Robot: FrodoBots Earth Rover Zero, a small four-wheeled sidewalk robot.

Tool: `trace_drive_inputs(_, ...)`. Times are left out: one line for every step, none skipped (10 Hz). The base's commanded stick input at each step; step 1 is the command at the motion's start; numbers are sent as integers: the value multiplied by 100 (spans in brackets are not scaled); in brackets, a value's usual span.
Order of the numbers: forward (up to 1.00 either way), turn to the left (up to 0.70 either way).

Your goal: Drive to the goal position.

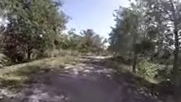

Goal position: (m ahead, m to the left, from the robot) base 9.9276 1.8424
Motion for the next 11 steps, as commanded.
trace_drive_inputs(70,0)
trace_drive_inputs(70,0)
trace_drive_inputs(70,0)
trace_drive_inputs(70,0)
trace_drive_inputs(70,0)
trace_drive_inputs(70,0)
trace_drive_inputs(70,0)
trace_drive_inputs(70,0)
trace_drive_inputs(70,0)
trace_drive_inputs(70,0)
trace_drive_inputs(70,0)
